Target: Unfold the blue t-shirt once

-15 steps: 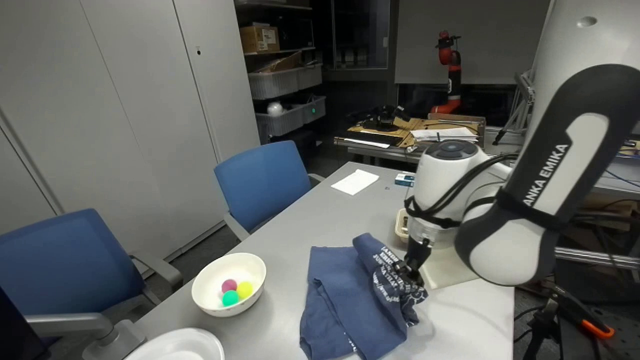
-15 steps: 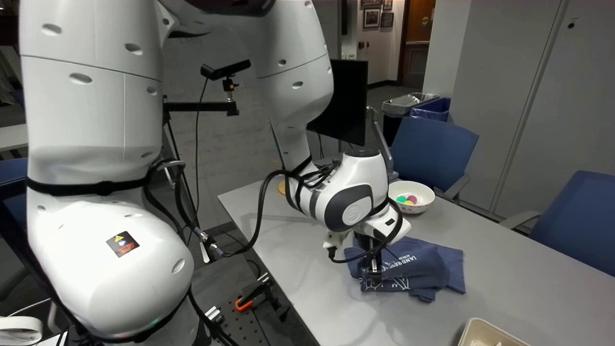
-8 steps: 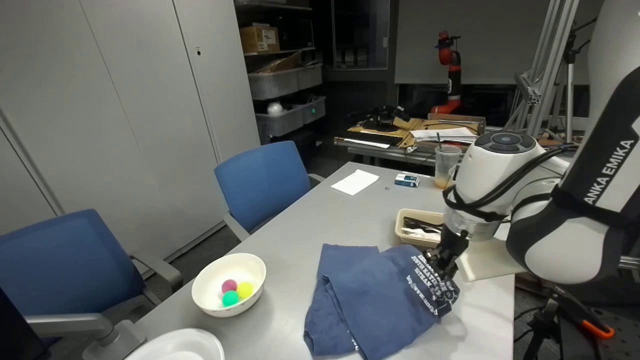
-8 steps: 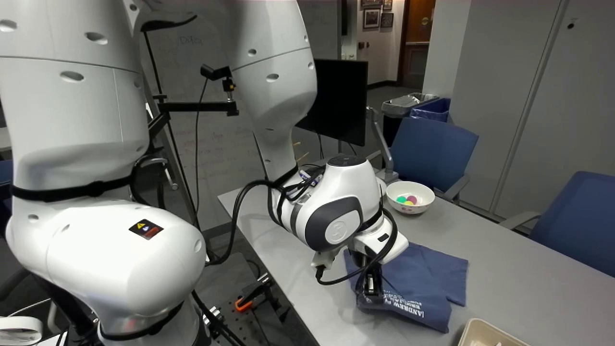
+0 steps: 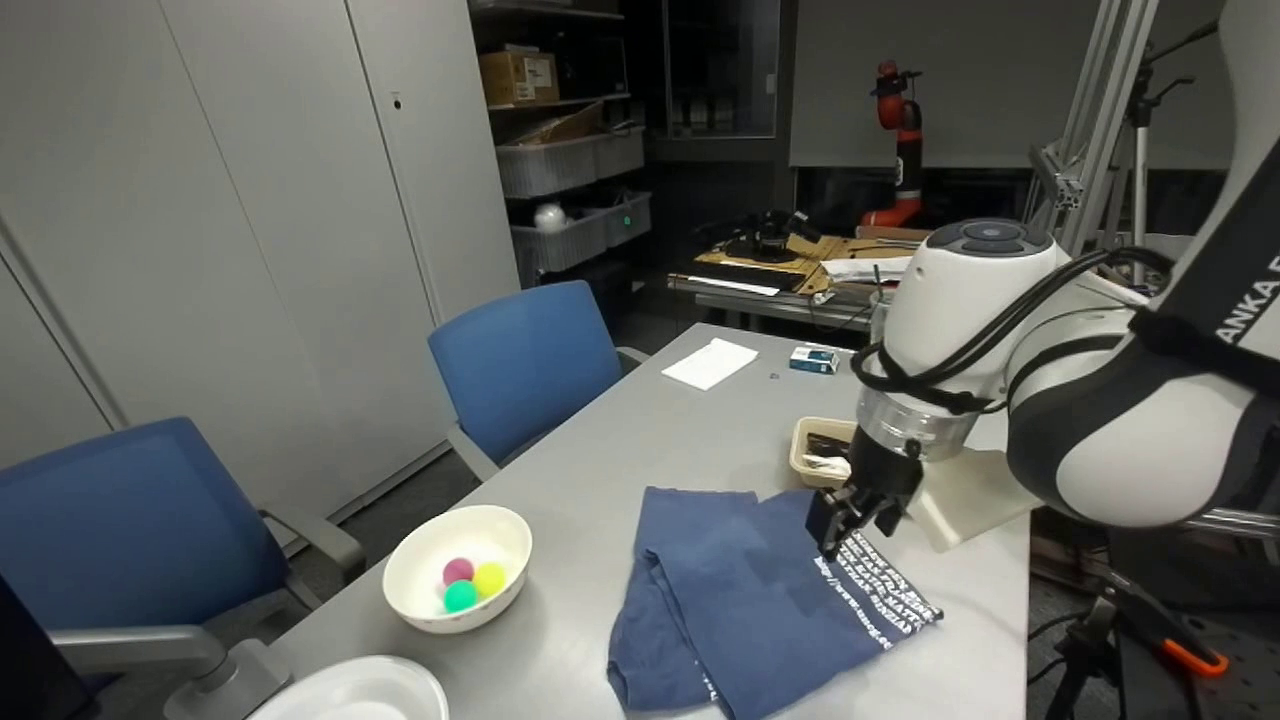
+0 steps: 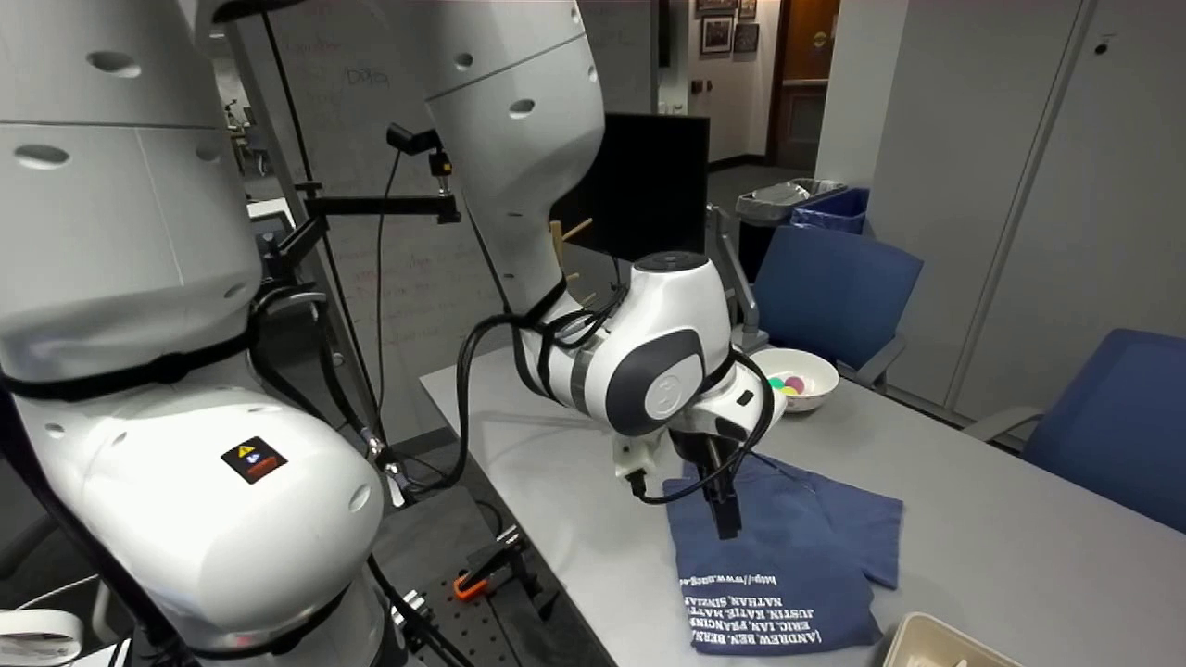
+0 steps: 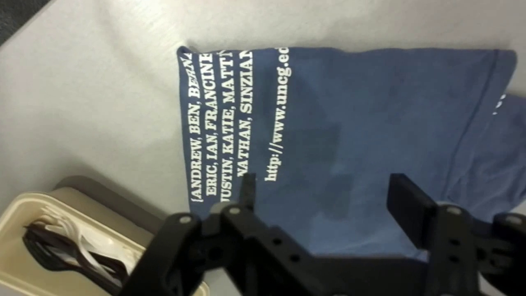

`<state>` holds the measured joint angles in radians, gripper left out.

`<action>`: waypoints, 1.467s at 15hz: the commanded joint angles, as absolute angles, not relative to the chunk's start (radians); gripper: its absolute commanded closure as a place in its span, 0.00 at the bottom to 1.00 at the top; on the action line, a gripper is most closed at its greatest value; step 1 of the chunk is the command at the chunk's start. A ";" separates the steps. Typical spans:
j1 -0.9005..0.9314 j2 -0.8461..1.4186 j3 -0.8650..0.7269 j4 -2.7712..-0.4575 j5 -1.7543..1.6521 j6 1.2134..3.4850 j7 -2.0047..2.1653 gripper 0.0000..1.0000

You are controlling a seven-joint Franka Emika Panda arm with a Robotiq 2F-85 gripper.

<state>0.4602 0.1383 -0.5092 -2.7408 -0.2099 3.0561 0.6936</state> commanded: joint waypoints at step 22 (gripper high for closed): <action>0.099 -0.456 0.057 -2.542 -0.132 2.144 0.109 0.00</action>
